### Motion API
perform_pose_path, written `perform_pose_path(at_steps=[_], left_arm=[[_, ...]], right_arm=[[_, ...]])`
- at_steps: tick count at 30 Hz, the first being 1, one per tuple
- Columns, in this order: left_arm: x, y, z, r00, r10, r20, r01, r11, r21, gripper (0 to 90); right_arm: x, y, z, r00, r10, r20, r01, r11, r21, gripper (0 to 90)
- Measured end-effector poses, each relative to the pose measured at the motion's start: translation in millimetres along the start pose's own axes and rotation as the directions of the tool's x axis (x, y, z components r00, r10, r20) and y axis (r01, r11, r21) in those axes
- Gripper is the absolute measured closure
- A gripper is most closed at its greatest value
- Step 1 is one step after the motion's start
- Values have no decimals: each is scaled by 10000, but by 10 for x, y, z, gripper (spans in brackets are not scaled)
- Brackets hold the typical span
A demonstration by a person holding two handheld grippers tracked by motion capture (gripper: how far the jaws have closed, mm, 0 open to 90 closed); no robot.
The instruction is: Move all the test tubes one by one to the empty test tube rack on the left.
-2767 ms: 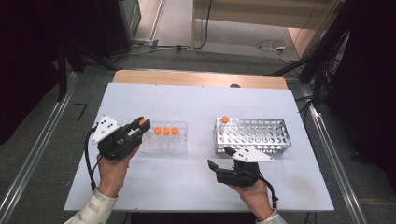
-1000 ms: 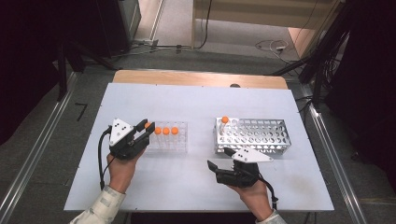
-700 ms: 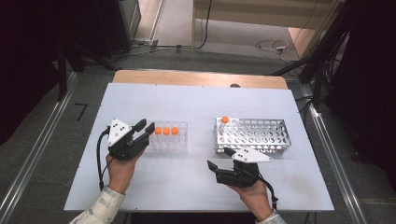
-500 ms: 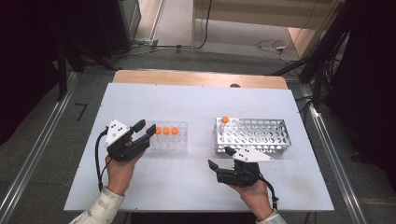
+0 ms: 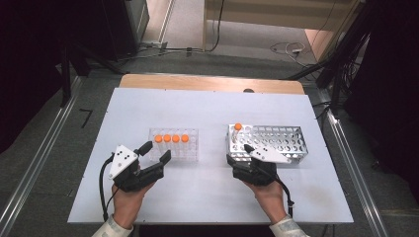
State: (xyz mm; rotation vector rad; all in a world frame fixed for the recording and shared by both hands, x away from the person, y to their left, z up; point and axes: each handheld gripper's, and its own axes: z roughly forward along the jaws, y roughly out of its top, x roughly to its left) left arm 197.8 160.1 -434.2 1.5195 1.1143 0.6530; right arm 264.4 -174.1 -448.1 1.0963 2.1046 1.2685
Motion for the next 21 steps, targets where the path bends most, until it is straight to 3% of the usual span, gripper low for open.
perform_pose_path(at_steps=[6,13,21], left_arm=[[-49,-89,20,9996,187,189,-193,9993,307,296],[-93,-108,24,9989,466,106,-468,9987,180,284],[-90,-112,20,9988,464,124,-467,9987,189,285]], right_arm=[[-116,79,193,9974,382,606,-375,9992,-134,356],[-160,160,423,9926,566,1079,-564,9984,-52,443],[-212,211,561,9839,821,1587,-820,9966,-74,562]])
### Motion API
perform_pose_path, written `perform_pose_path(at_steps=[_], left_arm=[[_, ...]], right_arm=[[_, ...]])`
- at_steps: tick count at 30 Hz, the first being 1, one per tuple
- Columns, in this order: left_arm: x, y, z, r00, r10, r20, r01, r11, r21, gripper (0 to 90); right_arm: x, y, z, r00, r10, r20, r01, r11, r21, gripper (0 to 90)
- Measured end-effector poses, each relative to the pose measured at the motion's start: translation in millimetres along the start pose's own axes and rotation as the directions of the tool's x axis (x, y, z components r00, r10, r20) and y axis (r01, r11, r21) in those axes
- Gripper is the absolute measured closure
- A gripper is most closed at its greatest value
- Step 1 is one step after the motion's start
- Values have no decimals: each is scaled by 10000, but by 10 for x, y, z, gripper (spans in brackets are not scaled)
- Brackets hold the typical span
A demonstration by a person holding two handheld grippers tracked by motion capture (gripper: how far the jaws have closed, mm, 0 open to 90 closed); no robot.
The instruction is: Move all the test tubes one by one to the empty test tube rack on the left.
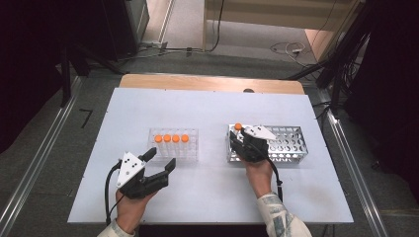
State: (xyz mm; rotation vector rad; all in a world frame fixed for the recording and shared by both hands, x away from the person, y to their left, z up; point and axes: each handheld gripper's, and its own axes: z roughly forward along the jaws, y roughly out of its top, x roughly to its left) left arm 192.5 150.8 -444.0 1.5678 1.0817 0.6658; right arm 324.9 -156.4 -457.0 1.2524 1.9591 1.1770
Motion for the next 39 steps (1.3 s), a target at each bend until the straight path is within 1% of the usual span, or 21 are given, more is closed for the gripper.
perform_pose_path(at_steps=[8,13,17,20,25,30,35,39], left_arm=[[-1,-6,15,10000,35,53,-36,9999,113,285],[-7,-8,17,10000,37,74,-38,9999,136,285],[-1,-8,16,10000,20,85,-21,9999,162,286],[1,-9,18,9999,23,100,-24,9999,162,285],[-3,-8,17,9999,31,97,-32,9999,147,285],[-8,-10,18,9999,28,109,-30,9999,136,286],[-15,-10,17,9999,78,132,-80,9998,170,286],[-25,-8,13,9999,72,144,-74,9999,150,285]], right_arm=[[8,1,48,9999,-103,26,103,9999,4,637],[15,-2,74,9999,-150,55,150,9999,59,706],[27,16,64,9997,-239,26,239,9997,29,714],[25,60,25,9996,-269,29,270,9995,-138,714],[18,176,-92,9995,-303,-32,302,9988,-396,715],[27,314,-275,9987,-497,-115,486,9953,-835,716],[45,408,-490,9972,-620,-408,566,9910,-1213,716],[108,399,-634,9928,-891,-795,784,9885,-1295,716]])
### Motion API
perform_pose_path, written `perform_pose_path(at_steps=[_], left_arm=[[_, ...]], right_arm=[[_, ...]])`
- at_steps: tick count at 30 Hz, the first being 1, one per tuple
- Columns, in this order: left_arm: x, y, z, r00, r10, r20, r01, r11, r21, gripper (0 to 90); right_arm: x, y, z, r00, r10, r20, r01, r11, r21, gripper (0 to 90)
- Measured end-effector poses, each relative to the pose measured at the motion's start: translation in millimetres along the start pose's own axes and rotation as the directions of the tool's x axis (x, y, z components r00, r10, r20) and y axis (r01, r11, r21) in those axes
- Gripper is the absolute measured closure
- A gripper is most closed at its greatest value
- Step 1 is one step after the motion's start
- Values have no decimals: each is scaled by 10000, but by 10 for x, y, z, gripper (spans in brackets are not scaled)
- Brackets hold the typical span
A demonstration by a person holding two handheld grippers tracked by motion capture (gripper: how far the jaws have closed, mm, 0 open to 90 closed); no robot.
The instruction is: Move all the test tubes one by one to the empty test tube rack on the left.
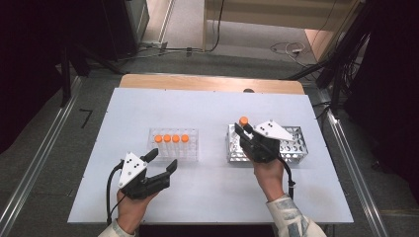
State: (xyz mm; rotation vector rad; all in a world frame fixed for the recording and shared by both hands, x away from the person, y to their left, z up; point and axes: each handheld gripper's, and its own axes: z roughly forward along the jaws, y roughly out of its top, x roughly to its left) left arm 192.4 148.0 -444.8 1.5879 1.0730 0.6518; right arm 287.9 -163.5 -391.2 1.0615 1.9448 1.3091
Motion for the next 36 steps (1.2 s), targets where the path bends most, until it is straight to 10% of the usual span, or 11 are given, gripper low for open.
perform_pose_path(at_steps=[14,36], left_arm=[[-17,-7,8,10000,55,40,-55,10000,-15,285],[-34,-15,15,9999,122,75,-122,9999,16,285]], right_arm=[[260,-172,-178,9915,-408,-1236,431,9989,159,716],[274,-394,-221,9884,-328,-1485,403,9981,473,717]])
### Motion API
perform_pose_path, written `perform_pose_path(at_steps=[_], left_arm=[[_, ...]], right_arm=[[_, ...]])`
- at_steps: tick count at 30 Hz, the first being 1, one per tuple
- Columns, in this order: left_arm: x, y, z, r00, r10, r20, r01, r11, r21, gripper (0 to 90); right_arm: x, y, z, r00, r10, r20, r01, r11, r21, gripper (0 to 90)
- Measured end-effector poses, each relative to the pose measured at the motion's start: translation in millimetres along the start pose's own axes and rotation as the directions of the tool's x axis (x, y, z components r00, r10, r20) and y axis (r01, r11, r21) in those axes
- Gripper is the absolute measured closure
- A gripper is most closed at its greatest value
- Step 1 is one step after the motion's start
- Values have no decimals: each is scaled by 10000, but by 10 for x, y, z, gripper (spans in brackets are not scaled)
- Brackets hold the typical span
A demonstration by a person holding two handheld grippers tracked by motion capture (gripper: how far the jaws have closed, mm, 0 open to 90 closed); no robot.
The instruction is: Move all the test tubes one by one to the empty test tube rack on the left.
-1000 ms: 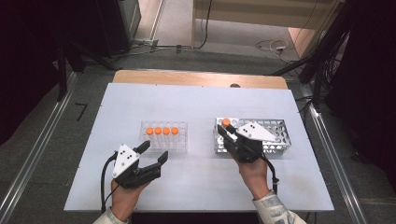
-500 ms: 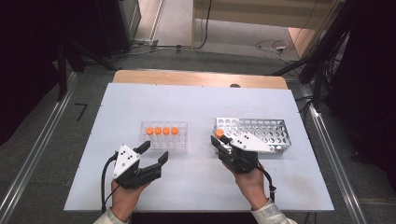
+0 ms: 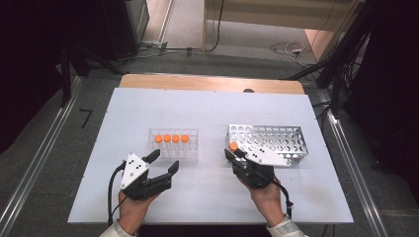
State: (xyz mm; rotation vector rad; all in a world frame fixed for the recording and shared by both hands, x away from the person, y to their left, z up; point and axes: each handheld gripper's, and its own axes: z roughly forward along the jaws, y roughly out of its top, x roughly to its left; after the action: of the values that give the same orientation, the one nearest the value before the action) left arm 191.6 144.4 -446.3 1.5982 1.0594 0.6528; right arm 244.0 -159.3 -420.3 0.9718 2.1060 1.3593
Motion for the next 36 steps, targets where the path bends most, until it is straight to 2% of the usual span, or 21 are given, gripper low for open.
perform_pose_path(at_steps=[36], left_arm=[[-13,-2,-7,10000,24,58,-24,10000,-8,286]], right_arm=[[15,-184,-70,10000,-85,-51,87,9992,400,717]])
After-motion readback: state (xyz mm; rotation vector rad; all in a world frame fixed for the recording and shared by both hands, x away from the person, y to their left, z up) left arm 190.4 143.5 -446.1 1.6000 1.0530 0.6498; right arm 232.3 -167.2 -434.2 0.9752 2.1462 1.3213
